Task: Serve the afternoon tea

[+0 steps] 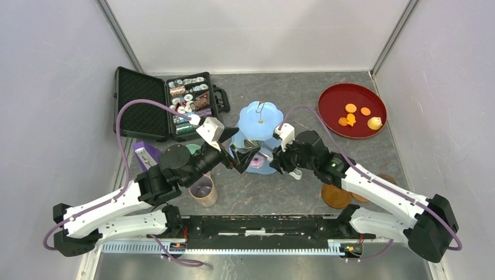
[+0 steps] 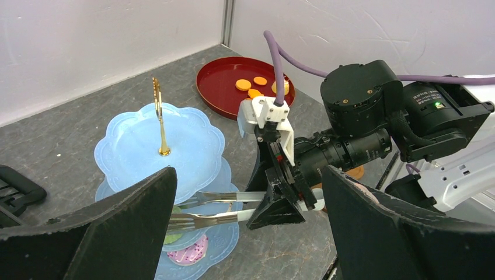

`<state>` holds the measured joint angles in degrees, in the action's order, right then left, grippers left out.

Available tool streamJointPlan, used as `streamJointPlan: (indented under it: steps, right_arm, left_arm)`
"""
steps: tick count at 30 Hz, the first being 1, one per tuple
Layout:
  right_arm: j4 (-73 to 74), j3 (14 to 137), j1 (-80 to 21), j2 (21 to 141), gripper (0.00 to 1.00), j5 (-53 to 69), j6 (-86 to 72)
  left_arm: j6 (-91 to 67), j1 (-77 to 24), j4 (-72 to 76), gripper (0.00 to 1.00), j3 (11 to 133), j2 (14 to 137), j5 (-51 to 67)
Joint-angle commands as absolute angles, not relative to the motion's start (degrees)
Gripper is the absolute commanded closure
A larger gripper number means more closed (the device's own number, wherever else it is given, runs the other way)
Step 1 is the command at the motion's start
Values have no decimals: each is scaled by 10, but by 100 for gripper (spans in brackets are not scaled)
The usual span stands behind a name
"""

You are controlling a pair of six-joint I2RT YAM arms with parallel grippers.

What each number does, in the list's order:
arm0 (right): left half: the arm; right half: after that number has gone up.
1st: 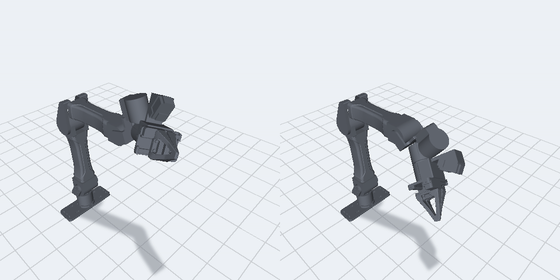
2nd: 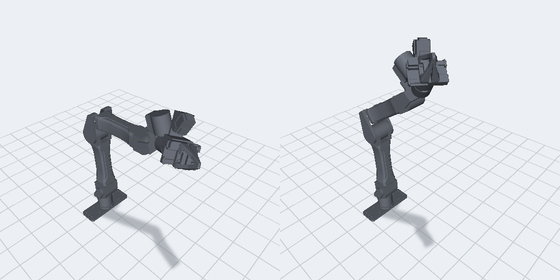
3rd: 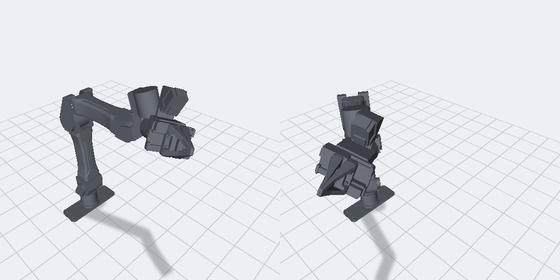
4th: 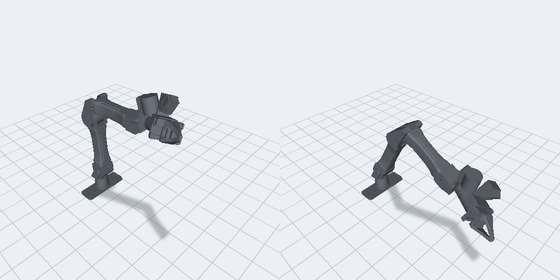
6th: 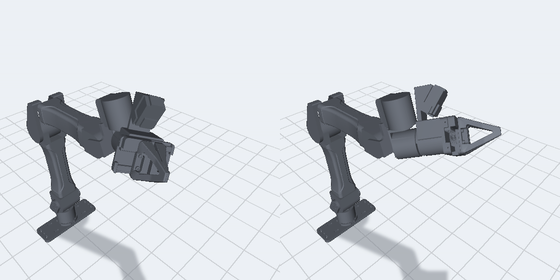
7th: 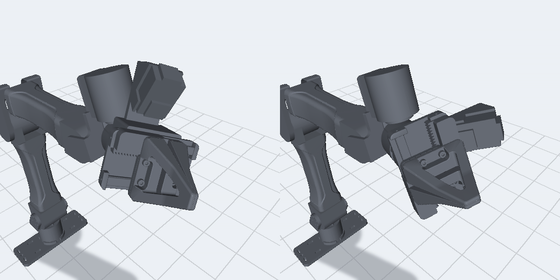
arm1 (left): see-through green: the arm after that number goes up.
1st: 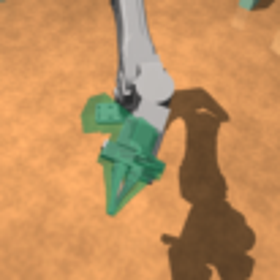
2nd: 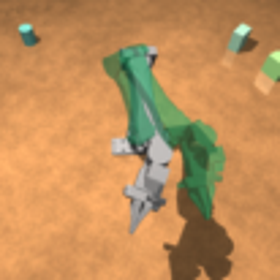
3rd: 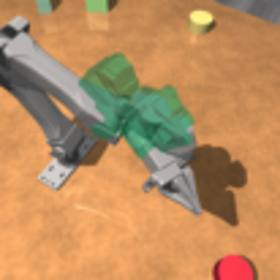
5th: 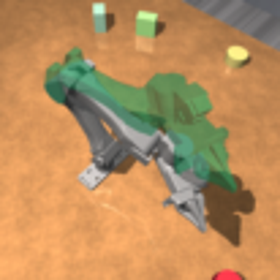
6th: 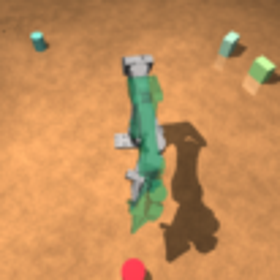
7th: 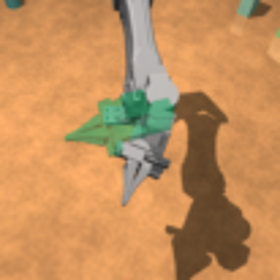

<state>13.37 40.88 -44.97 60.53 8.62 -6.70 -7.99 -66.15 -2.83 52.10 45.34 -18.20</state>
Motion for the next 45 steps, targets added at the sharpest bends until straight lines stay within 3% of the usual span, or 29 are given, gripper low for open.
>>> streamJointPlan:
  steps: [1,12,32,38,45]
  right_arm:
    - [105,440,-459,602,57,57,-62]
    - [115,404,-459,550,40,51,-66]
    - [265,352,-459,348,48,4,-114]
    - [320,364,-459,308,49,-116,-159]
    - [378,395,-459,345,50,-282,-205]
  left_arm:
    - [-52,-665,-4,0,528,448,-194]
    - [-52,-666,-4,0,529,452,-193]
    - [-54,-665,-5,0,530,450,-191]
    - [-54,-665,-7,0,531,447,-190]
    - [-54,-665,-8,0,532,442,-190]
